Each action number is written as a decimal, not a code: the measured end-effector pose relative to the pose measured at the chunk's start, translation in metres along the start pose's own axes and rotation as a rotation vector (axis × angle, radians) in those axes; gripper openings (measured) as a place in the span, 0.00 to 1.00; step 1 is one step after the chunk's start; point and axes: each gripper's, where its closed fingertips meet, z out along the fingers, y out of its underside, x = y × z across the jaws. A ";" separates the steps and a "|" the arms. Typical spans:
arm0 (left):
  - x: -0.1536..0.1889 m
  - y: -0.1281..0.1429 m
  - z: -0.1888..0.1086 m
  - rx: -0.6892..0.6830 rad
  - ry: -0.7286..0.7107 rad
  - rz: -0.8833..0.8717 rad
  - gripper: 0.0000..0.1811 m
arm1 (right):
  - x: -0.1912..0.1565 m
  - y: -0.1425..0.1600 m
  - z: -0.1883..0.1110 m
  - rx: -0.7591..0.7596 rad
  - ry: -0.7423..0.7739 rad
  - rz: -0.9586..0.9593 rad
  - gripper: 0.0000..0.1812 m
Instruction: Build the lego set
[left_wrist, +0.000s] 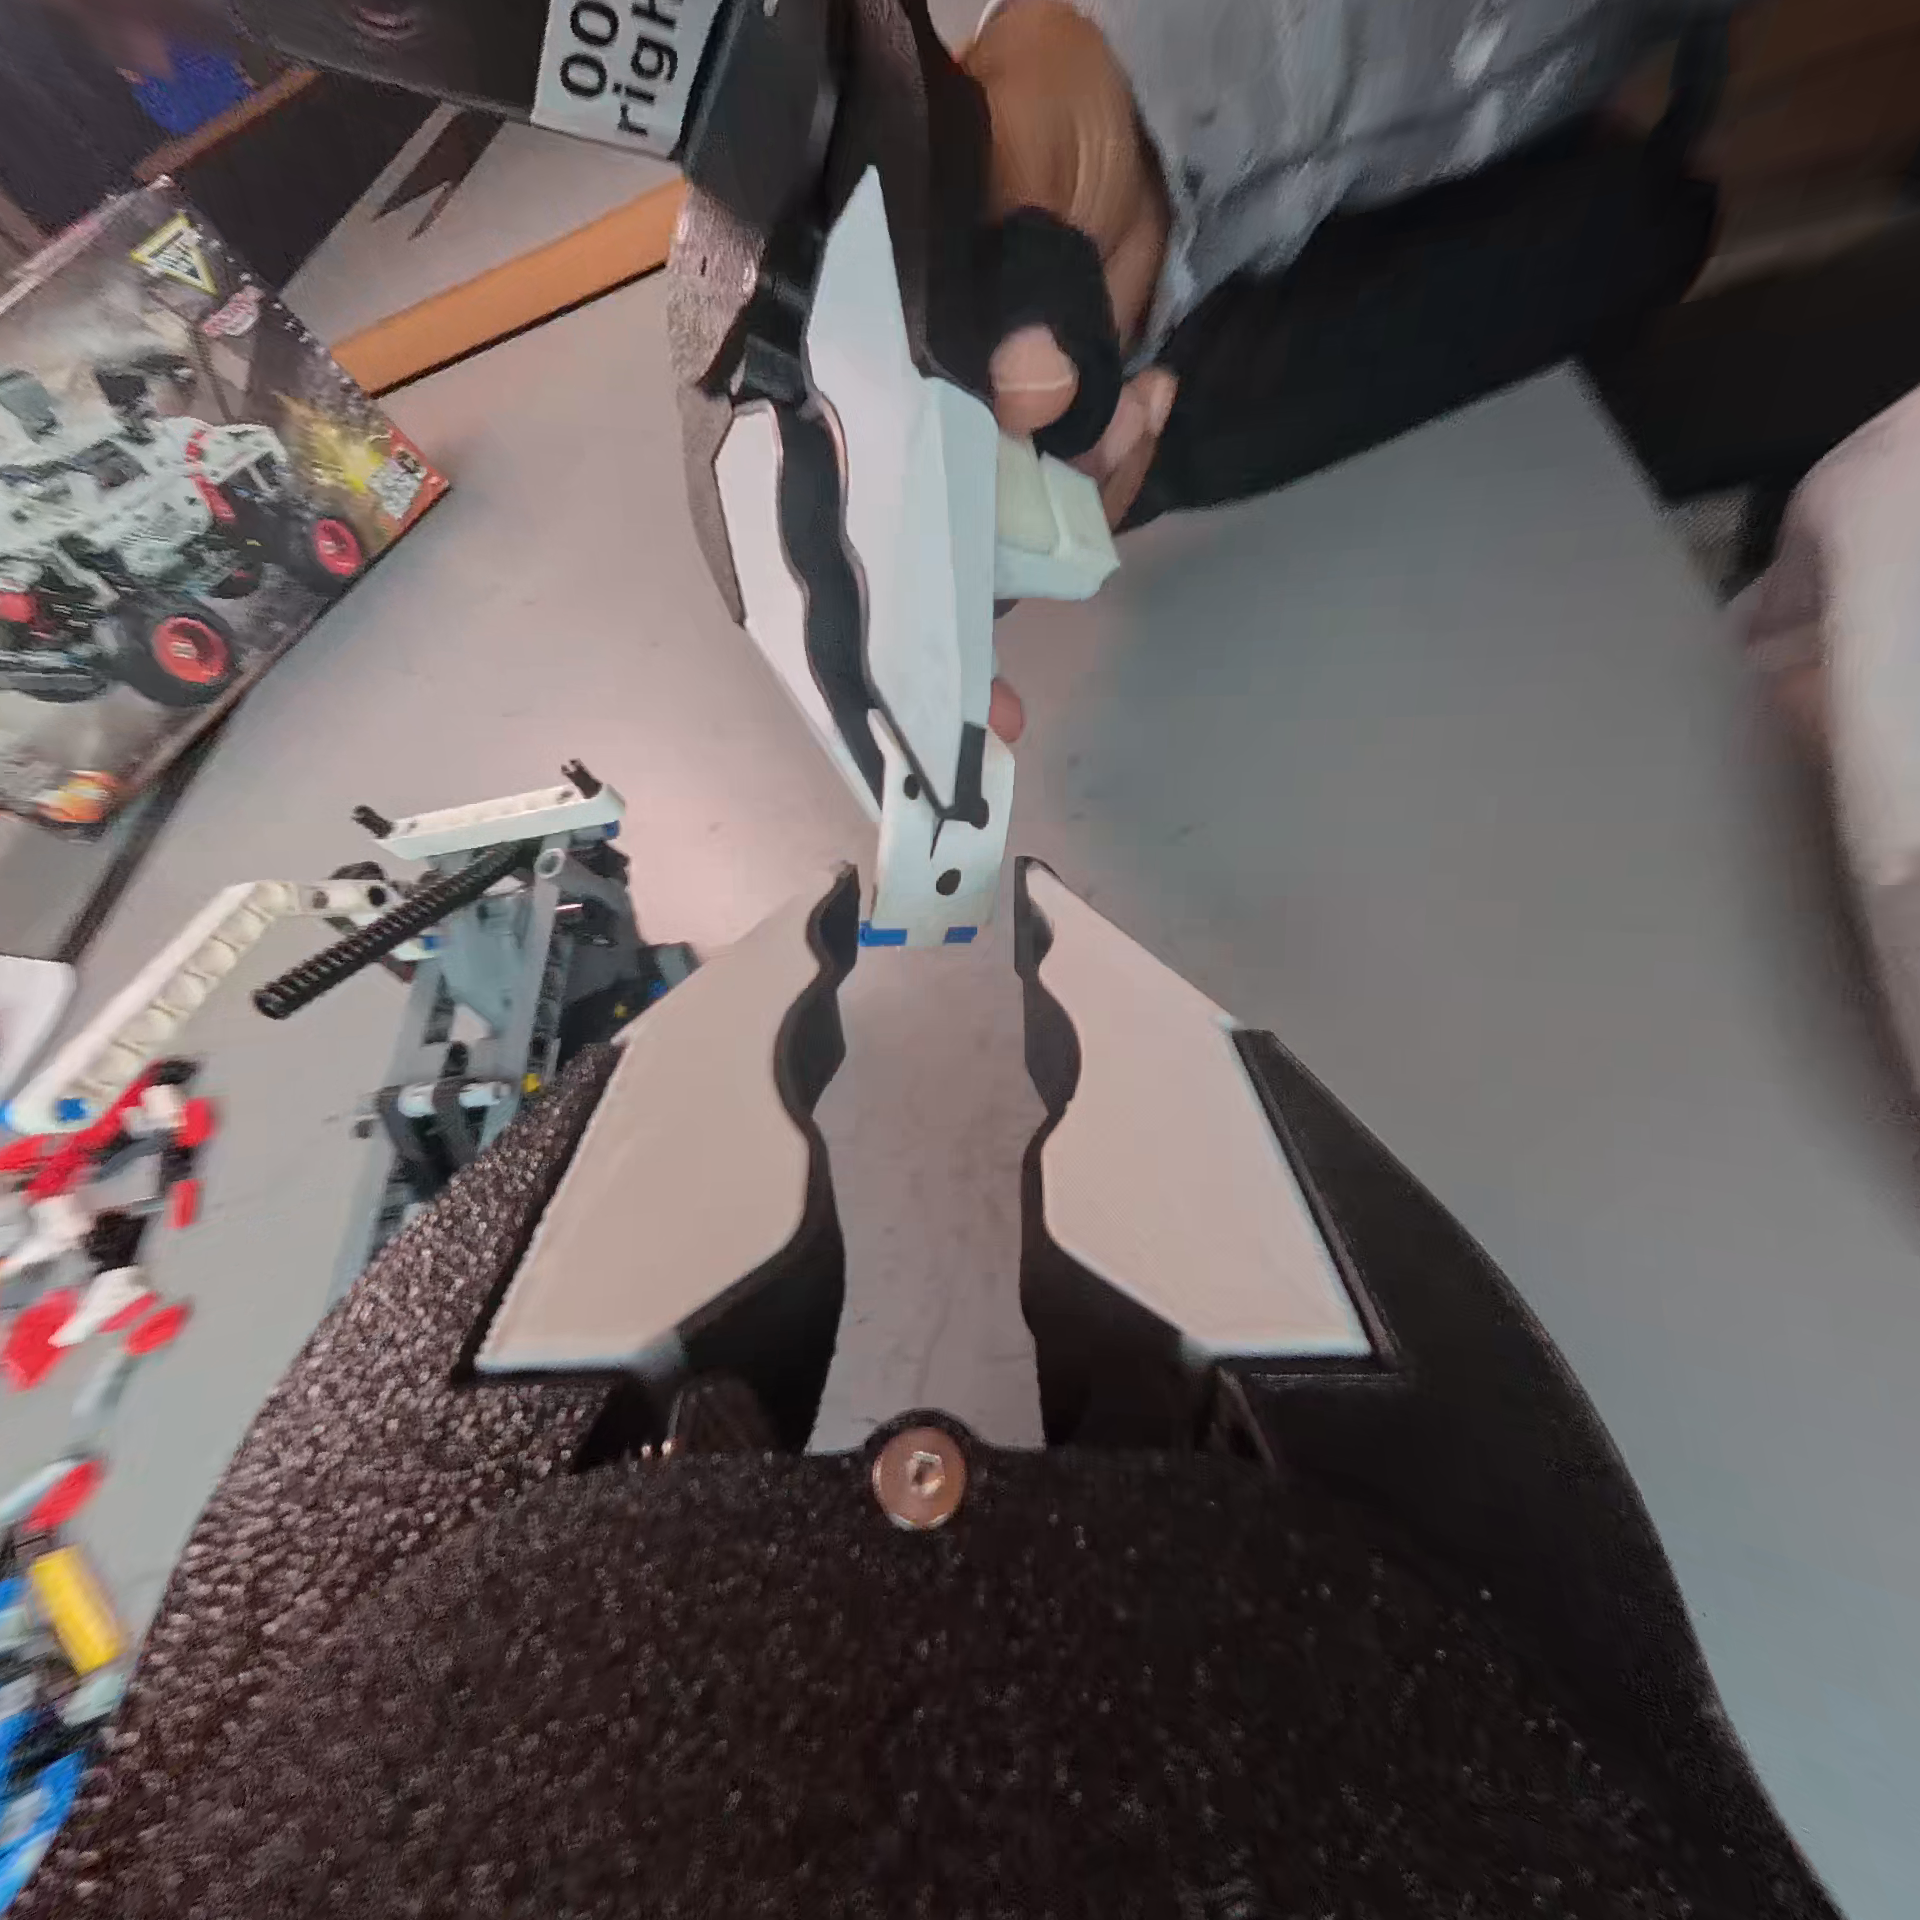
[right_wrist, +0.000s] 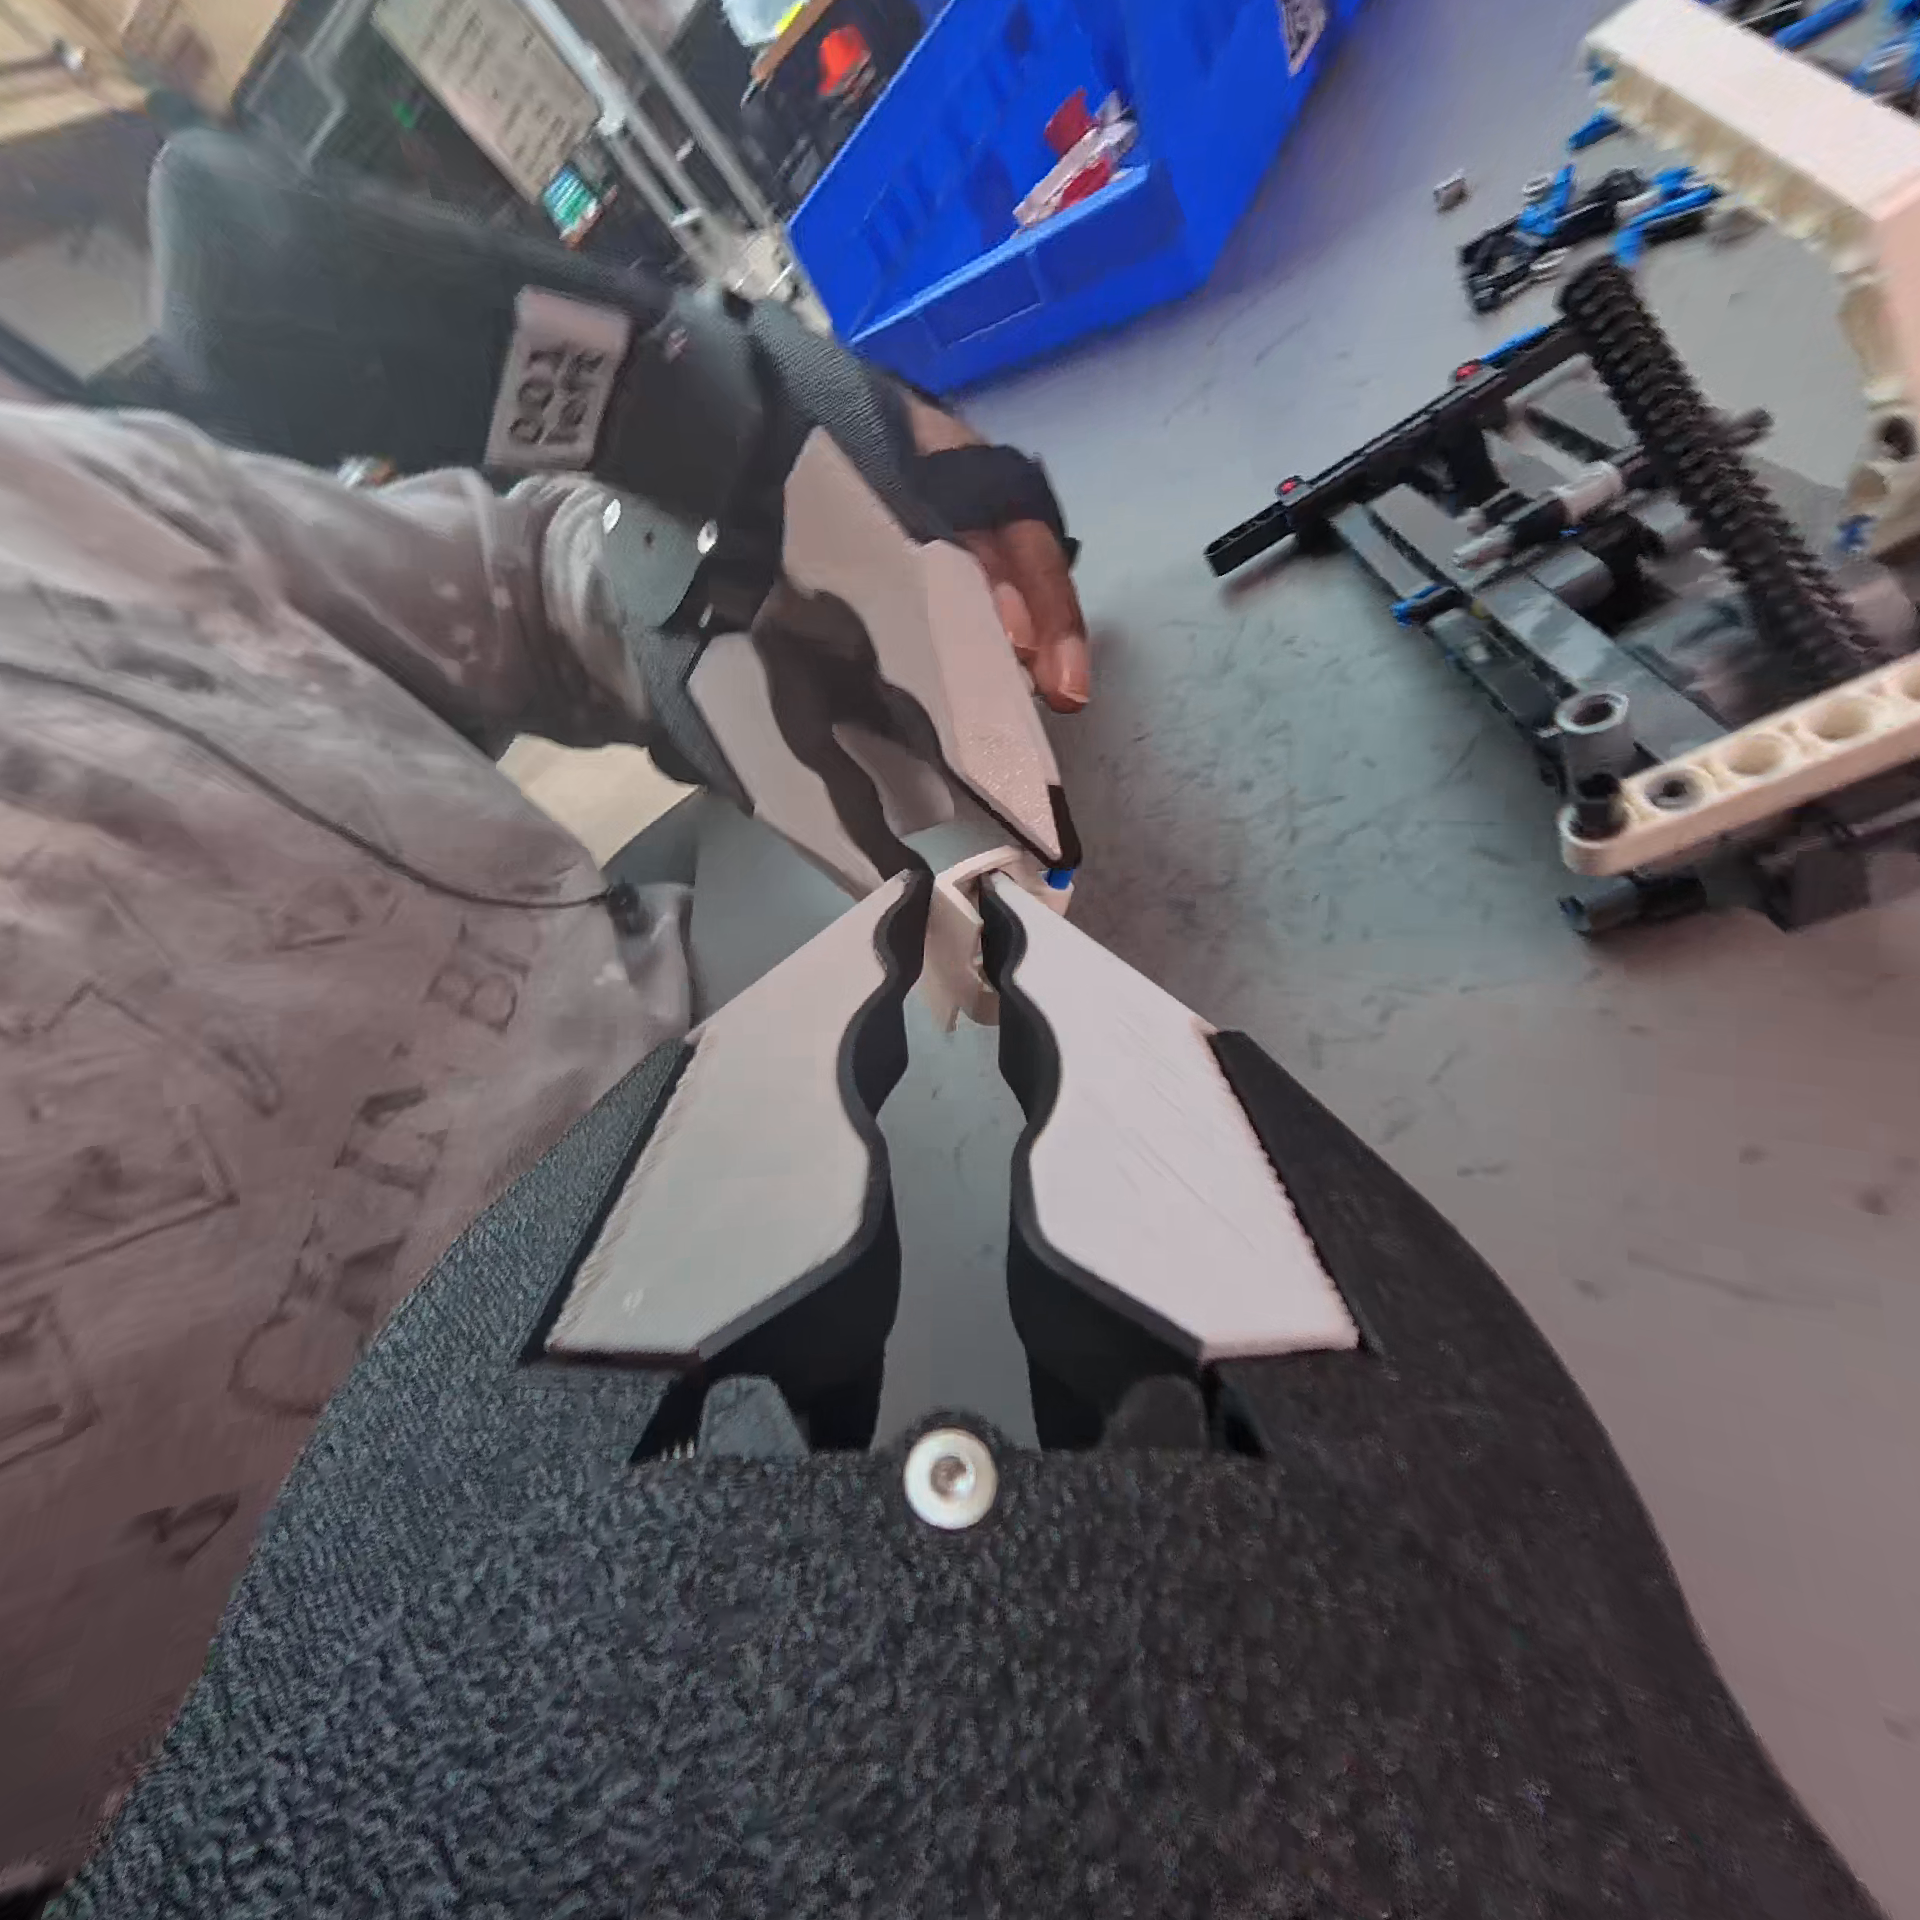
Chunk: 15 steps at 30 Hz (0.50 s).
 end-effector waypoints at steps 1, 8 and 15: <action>0.003 -0.007 -0.004 0.053 0.076 -0.108 0.17 | -0.007 0.000 -0.003 -0.047 -0.065 -0.028 0.05; 0.015 -0.038 -0.022 0.224 0.423 -0.528 0.08 | -0.047 -0.014 -0.007 -0.247 -0.368 -0.146 0.05; -0.023 -0.054 -0.044 0.449 0.420 -0.834 0.02 | -0.023 -0.085 -0.019 0.143 -0.219 -0.178 0.23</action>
